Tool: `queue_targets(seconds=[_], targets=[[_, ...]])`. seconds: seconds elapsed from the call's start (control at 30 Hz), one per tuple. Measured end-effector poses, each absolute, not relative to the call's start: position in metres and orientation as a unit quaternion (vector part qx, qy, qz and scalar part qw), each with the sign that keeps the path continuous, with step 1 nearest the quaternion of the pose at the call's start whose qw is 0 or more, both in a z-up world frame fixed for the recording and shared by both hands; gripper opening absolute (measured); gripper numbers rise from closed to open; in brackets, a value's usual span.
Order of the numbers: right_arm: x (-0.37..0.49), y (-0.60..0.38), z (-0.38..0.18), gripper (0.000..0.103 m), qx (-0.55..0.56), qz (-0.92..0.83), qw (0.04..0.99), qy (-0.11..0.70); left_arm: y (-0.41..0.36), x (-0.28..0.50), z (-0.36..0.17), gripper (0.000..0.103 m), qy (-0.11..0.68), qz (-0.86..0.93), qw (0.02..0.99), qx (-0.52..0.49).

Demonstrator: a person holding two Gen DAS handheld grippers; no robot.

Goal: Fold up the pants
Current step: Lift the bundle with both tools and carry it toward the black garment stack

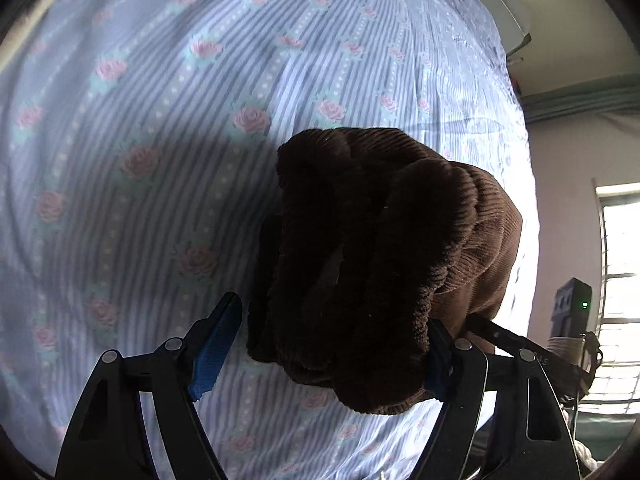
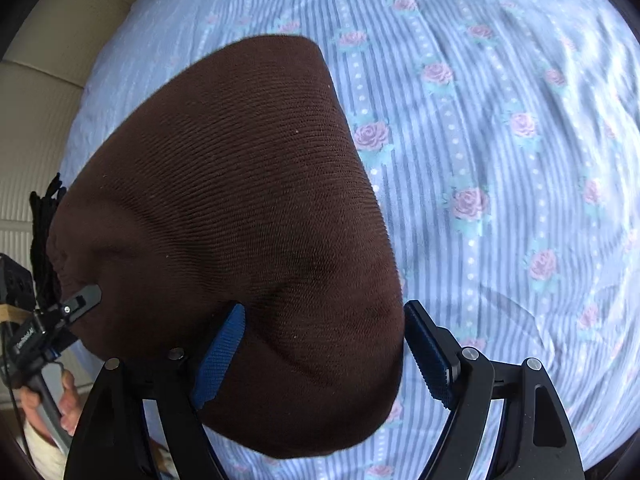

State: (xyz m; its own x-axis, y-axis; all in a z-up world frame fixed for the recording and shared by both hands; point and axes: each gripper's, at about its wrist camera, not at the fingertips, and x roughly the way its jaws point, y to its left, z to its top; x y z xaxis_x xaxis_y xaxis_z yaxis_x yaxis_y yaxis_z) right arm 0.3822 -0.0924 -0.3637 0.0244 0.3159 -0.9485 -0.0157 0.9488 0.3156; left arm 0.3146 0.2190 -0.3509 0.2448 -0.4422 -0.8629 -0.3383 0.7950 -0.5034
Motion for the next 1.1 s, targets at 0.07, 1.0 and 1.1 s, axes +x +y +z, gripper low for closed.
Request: queue_targets(seconds=[0.07,1.0,1.1], targets=[[0.385,-0.091,-0.369,0.080,0.108,0.120,0.705,0.690,0.221,0.316,-0.362,0.078,0.613,-0.046,0.711,-0.342],[0.321,-0.089,-0.253,0.040,0.088,0.187,0.764,0.611,0.190,0.272,-0.269,0.045,0.568,-0.082,0.753,-0.322],[0.304,-0.092,-0.227,0.040,0.083,0.195,0.776,0.594,0.184,0.251,-0.242,0.044,0.549,-0.082,0.769,-0.317]])
